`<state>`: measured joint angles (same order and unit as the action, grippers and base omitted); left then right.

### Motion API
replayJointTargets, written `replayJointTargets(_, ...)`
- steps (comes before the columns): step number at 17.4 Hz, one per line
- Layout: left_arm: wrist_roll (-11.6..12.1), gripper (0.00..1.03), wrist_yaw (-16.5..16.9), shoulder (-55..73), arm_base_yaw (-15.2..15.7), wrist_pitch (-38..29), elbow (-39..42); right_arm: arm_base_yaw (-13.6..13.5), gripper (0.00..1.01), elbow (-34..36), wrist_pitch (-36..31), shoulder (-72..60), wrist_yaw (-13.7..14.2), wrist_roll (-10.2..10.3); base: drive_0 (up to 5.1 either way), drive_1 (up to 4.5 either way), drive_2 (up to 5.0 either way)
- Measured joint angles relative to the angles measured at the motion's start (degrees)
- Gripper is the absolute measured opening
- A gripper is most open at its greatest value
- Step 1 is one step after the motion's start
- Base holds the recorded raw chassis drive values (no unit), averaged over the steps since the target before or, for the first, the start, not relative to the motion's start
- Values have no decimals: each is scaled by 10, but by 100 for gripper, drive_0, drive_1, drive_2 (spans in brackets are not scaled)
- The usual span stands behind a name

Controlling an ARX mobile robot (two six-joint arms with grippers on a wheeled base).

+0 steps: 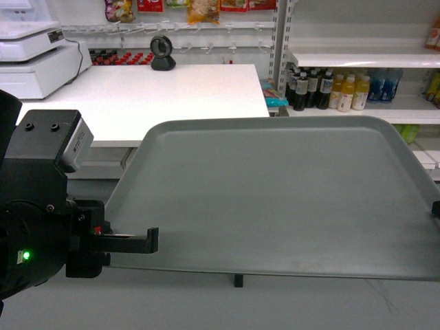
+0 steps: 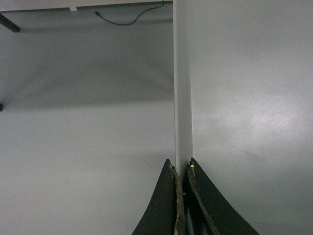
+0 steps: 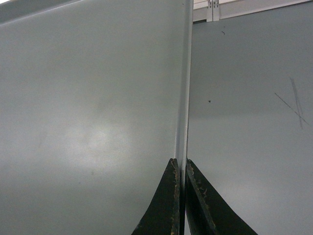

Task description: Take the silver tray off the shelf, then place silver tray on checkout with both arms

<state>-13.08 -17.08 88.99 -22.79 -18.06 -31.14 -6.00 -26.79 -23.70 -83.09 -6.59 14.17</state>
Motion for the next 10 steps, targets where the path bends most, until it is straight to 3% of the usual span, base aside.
replayJointTargets(10,0,3,0,0,0,-1,0,0,2,0,-1,0,0,0,-502,244,244)
